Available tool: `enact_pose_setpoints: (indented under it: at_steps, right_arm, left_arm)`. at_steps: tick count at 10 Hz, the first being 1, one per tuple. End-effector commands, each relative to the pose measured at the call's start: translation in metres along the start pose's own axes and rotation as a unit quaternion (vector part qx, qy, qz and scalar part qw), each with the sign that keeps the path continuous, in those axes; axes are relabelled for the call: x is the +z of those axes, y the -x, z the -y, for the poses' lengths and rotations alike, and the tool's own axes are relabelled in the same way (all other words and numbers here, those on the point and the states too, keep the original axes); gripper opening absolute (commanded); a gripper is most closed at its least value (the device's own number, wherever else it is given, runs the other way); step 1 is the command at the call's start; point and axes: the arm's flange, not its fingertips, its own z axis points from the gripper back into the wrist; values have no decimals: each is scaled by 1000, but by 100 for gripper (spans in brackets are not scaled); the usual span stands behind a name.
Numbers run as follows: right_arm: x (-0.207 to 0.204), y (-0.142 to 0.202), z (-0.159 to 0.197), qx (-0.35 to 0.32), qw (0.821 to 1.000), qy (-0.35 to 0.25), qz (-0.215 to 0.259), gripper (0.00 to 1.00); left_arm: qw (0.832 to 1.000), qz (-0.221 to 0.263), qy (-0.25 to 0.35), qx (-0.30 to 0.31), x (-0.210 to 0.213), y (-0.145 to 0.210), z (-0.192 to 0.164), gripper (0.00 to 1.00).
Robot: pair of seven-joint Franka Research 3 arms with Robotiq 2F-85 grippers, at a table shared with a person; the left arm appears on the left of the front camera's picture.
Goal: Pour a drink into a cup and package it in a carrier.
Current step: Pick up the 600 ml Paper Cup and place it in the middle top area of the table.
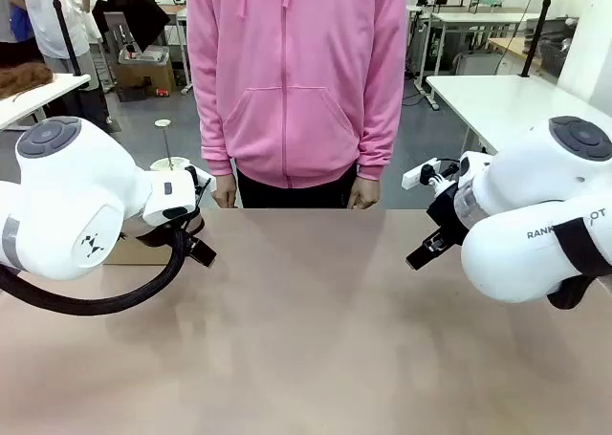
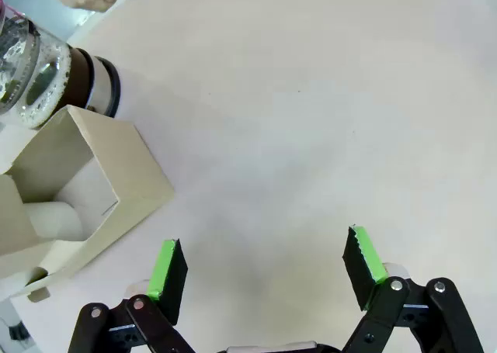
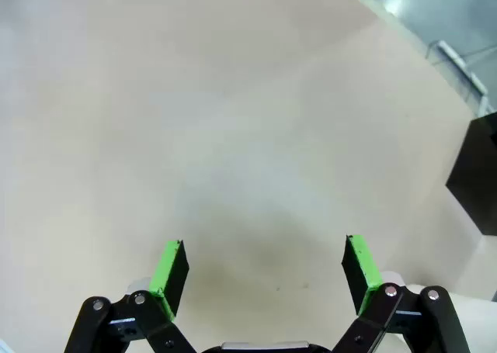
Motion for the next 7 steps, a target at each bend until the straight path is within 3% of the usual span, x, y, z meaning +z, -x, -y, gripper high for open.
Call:
enact_pose_setpoints:
  at_steps: [1, 7]
  right_arm:
    - [0, 0, 0, 0, 1000, 0, 0, 100]
    - [0, 0, 0, 0, 1000, 0, 0, 100]
  left_arm:
    - [1000, 0, 0, 0, 0, 0, 0, 100]
    - [1000, 0, 0, 0, 0, 0, 0, 100]
